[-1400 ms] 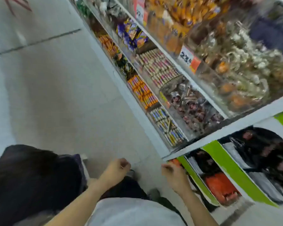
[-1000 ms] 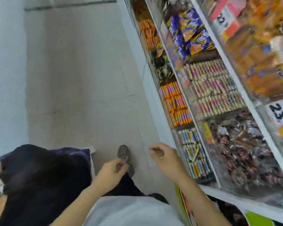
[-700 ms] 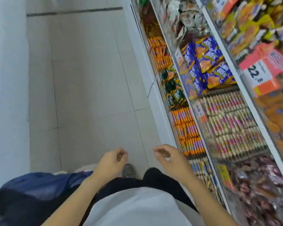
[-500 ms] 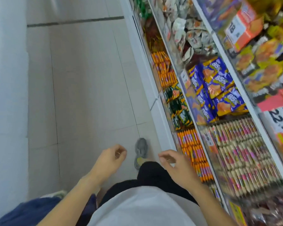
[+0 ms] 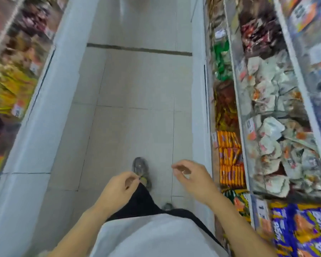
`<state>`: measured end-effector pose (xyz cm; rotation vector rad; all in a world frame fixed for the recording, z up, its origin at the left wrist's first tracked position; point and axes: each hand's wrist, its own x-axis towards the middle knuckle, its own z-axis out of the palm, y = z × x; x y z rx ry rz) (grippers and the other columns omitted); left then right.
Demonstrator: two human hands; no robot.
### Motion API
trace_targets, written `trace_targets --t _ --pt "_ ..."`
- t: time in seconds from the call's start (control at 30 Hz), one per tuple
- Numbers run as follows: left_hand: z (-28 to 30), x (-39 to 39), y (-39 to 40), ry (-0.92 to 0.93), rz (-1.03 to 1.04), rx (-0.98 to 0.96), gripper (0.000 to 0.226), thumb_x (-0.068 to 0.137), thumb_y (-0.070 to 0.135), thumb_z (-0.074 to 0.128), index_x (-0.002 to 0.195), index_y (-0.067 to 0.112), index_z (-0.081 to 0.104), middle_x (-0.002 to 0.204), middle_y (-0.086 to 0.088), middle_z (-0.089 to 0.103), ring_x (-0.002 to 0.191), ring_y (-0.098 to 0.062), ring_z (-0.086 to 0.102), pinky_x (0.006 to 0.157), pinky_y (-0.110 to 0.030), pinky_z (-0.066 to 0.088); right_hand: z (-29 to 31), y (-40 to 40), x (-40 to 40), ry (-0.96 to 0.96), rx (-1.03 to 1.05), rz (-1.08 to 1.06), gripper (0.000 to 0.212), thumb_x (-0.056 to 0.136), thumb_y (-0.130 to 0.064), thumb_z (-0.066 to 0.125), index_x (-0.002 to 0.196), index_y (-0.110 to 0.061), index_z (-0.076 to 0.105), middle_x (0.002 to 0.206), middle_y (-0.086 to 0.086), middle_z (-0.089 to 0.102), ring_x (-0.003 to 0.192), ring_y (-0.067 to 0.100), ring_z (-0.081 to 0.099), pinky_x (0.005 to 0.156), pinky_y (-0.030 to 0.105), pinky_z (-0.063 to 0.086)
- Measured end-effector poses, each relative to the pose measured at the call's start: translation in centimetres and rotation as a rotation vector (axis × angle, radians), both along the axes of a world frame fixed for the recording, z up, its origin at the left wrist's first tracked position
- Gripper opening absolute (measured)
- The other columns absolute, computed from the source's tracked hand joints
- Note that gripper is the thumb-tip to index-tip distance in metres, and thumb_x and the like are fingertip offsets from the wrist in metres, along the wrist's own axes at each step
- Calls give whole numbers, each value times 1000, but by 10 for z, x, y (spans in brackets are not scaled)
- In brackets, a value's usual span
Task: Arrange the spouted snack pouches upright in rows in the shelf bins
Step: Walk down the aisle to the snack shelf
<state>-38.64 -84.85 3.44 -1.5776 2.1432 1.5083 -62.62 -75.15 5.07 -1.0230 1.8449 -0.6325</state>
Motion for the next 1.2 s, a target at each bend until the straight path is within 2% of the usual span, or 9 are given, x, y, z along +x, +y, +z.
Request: trace_targets --t 0.1,0.3,0.5,0.6,0.7,0.93,1.0,1.1,1.2 --pt "-7 -22 -93 9 18 -20 9 96 33 54 97 32 63 93 18 67 86 2 62 68 -9 43 2 -102 -26 19 -22 57 14 96 -26 61 107 -26 69 100 -20 67 98 -8 60 88 6 42" --pt "7 -86 -280 37 -48 -94 14 97 32 52 101 26 64 97 16 65 89 3 59 69 -3 40 23 -269 -77 30 -19 14 15 96 -29 60 108 -28 69 99 -22 68 97 -10 59 85 6 43" --pt "28 -165 -453 100 -148 -149 16 97 32 54 99 21 65 94 10 68 88 -4 62 80 -26 50 25 -384 -147 78 16 -65 15 95 -34 59 108 -35 67 104 -23 67 102 -5 61 96 22 49" --pt "26 -211 -535 105 -148 -171 17 97 32 54 102 21 66 96 12 68 90 -2 62 81 -23 49 19 -451 -188 101 -7 -95 15 95 -33 60 108 -34 68 104 -24 67 102 -3 61 95 22 49" --pt "21 -259 -614 108 -127 -182 17 96 32 55 101 21 66 95 11 69 90 -2 63 81 -23 49 14 -533 -236 101 -37 -96 13 95 -33 61 105 -39 67 102 -26 67 100 -9 60 90 12 46" --pt "23 -337 -785 50 -90 -114 17 97 39 51 105 28 63 99 17 65 93 1 60 84 -22 51 30 -763 -332 97 -61 70 12 96 -35 58 107 -39 63 101 -31 63 100 -18 54 87 2 38" --pt "20 -353 -836 31 -52 -107 16 97 39 51 102 29 62 98 17 65 92 1 61 82 -21 52 33 -833 -354 103 -87 111 14 96 -36 57 108 -35 65 103 -29 64 101 -15 56 90 6 40" --pt "12 -376 -917 4 -15 -102 10 97 37 52 101 33 60 97 19 65 91 2 61 75 -10 46 28 -935 -382 100 -107 159 20 97 -37 57 112 -30 68 106 -24 66 103 -9 58 94 14 44" --pt "2 -402 -1008 -6 -14 -118 10 97 38 51 104 36 57 102 21 63 96 2 59 76 -9 42 18 -1035 -405 103 -112 182 19 97 -34 57 110 -28 68 105 -22 67 103 -6 59 95 16 46"
